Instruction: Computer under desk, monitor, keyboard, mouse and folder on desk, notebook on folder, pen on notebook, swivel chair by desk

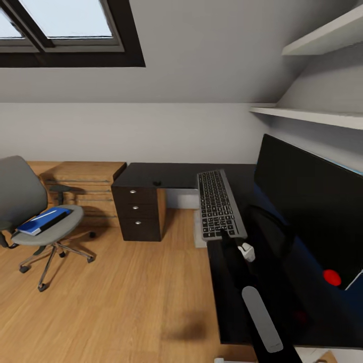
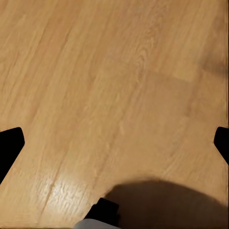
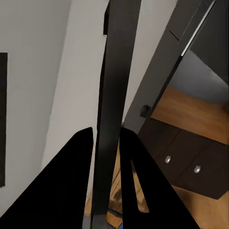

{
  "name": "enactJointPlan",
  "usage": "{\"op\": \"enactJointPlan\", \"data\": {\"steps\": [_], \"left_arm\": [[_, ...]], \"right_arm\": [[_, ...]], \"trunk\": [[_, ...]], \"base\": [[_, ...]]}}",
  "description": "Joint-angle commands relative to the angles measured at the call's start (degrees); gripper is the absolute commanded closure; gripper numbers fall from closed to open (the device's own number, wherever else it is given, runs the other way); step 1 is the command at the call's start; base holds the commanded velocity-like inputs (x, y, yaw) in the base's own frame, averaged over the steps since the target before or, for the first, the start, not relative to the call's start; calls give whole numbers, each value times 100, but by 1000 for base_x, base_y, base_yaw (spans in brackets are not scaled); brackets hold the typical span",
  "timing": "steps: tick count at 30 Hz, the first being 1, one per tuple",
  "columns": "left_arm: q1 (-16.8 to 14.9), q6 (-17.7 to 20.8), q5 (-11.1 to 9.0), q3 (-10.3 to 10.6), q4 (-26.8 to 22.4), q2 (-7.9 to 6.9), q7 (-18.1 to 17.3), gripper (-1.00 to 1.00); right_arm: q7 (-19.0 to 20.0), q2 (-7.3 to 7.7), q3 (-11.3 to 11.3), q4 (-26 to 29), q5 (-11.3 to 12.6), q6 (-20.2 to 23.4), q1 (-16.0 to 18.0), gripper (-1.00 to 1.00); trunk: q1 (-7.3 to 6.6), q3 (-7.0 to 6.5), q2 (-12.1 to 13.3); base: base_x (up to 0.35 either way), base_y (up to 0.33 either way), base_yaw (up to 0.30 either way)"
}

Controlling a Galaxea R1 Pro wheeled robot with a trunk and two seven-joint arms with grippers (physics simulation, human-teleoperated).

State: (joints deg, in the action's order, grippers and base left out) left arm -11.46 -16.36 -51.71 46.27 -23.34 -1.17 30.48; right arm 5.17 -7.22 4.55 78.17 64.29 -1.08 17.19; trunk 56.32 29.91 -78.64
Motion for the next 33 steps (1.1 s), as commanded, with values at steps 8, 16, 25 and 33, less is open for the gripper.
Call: {"op": "enactJointPlan", "data": {"steps": [8,16,25,33], "left_arm": [[-5,-28,-57,49,-8,-6,28,-100],[-5,-27,-58,49,-7,-5,32,-100],[-5,-29,-58,54,87,-6,32,-100],[-5,-34,-47,-11,229,-9,29,-100]], "right_arm": [[-154,8,-6,-23,97,13,3,100],[-819,28,9,-9,106,42,274,100],[-1304,74,-4,-133,95,460,802,100],[-1473,528,-317,-1304,108,572,1969,100]], "trunk": [[0,5,-3],[0,5,-3],[0,5,-3],[0,5,-3]], "base": [[-3,-137,0],[0,-4,0],[0,0,0],[0,0,0]]}}
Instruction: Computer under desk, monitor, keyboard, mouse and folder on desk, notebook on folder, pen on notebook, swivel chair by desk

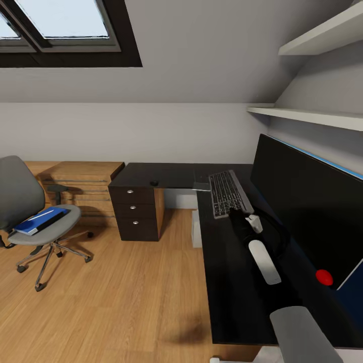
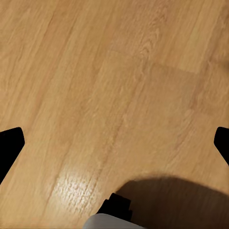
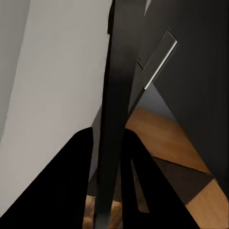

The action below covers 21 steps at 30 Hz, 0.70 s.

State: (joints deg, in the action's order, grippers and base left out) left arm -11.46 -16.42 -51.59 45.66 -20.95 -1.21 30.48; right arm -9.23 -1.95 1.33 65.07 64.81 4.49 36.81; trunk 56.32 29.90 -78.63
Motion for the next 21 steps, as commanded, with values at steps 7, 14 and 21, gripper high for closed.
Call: {"op": "enactJointPlan", "data": {"steps": [7,14,21], "left_arm": [[-5,-36,-45,-1,-13,-9,36,-100],[-5,-33,-38,-21,-14,11,37,-100],[-5,-31,-35,-22,-18,15,37,-100]], "right_arm": [[-163,99,-168,-344,277,24,346,100],[-204,83,-171,-385,1016,25,391,100],[-200,80,-179,-381,1823,25,359,100]], "trunk": [[0,6,-4],[0,6,-4],[0,6,-4]], "base": [[0,0,0],[0,0,0],[0,0,0]]}}
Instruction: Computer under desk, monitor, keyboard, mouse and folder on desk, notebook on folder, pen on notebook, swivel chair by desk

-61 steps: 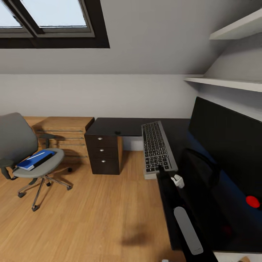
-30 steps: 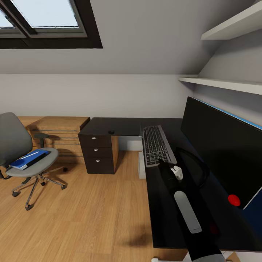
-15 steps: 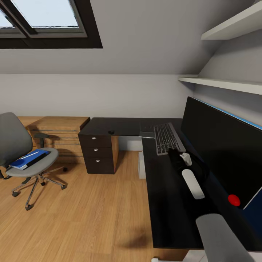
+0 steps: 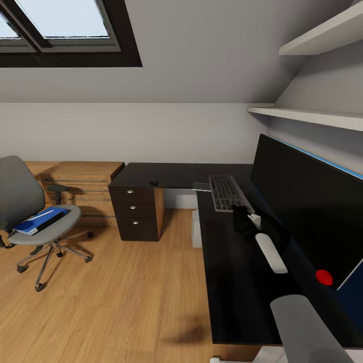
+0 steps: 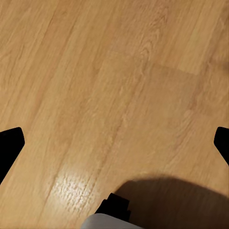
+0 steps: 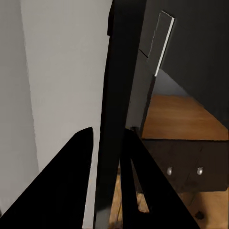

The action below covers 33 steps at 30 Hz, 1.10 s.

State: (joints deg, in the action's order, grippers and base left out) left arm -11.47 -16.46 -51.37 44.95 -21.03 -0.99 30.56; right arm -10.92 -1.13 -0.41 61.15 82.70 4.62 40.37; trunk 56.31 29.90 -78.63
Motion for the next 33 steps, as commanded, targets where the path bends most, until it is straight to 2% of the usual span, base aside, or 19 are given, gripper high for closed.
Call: {"op": "enactJointPlan", "data": {"steps": [1,3,7,14,29,33], "left_arm": [[-4,-25,-57,49,-8,-6,29,-100],[-4,-26,-57,49,-8,-6,29,-100],[-4,-31,-57,49,-7,-4,27,-100],[-4,-33,-64,56,-8,8,13,-100],[-4,-32,-58,66,-14,20,11,-100],[-4,-32,-57,66,-14,20,11,-100]], "right_arm": [[-28,-2,-8,11,214,13,-4,100],[-23,-6,-5,11,400,7,-14,100],[-4,-28,6,1,476,-4,-84,100],[1,-20,-2,-6,441,-35,-171,100],[-6,-28,14,-62,414,-37,-273,100],[3,-28,15,-382,402,-39,-294,100]], "trunk": [[0,6,-3],[0,6,-3],[0,6,-3],[0,6,-3],[0,6,-3],[0,6,-3]], "base": [[0,0,0],[0,0,0],[0,0,0],[-32,0,0],[-236,0,0],[-245,0,0]]}}
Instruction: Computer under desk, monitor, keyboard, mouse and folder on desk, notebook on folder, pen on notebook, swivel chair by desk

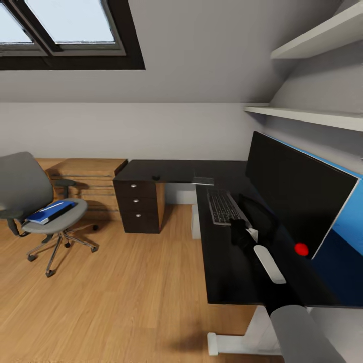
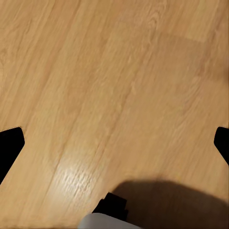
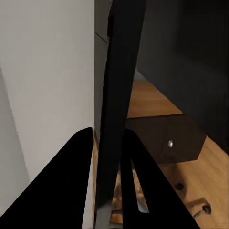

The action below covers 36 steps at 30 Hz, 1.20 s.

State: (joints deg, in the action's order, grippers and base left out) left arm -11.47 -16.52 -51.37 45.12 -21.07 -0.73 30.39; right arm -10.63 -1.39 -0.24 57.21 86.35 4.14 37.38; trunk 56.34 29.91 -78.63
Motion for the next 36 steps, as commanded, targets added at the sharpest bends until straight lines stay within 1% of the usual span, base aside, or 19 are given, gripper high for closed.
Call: {"op": "enactJointPlan", "data": {"steps": [1,7,11,16,20,23,25,33,36], "left_arm": [[-4,-27,-58,49,-10,-6,29,-100],[-4,-31,-58,49,-11,-6,29,-100],[-4,-36,-58,49,-11,-6,29,-100],[-4,-38,-56,52,-11,-2,29,-100],[-4,-31,-45,63,-11,3,29,-100],[-4,-31,-41,66,-11,9,34,-100],[-4,-32,-41,66,-11,11,33,-100],[-4,-38,-40,63,-11,5,31,-100],[-4,-43,-40,59,-18,5,29,-100]], "right_arm": [[-26,-1,0,-24,35,8,3,100],[-27,-3,36,-94,-1,2,0,100],[-34,-11,138,-103,-265,-41,0,100],[-36,-16,160,-114,-391,-73,-2,100],[-36,-13,176,-201,-422,-112,-3,100],[-36,-11,195,-357,-438,-295,-1,100],[-36,-10,197,-384,-440,-336,-1,100],[-36,-10,200,-411,-443,-377,2,100],[-36,-10,203,-412,-443,-378,0,100]], "trunk": [[-3,5,-4],[-3,5,-4],[-3,5,-4],[-3,5,-4],[-3,5,-4],[-3,5,-4],[-3,5,-4],[-3,5,-4],[-3,5,-4]], "base": [[-180,0,0],[-52,0,0],[-5,0,0],[-1,0,0],[0,0,0],[0,0,0],[0,0,0],[1,0,0],[142,0,0]]}}
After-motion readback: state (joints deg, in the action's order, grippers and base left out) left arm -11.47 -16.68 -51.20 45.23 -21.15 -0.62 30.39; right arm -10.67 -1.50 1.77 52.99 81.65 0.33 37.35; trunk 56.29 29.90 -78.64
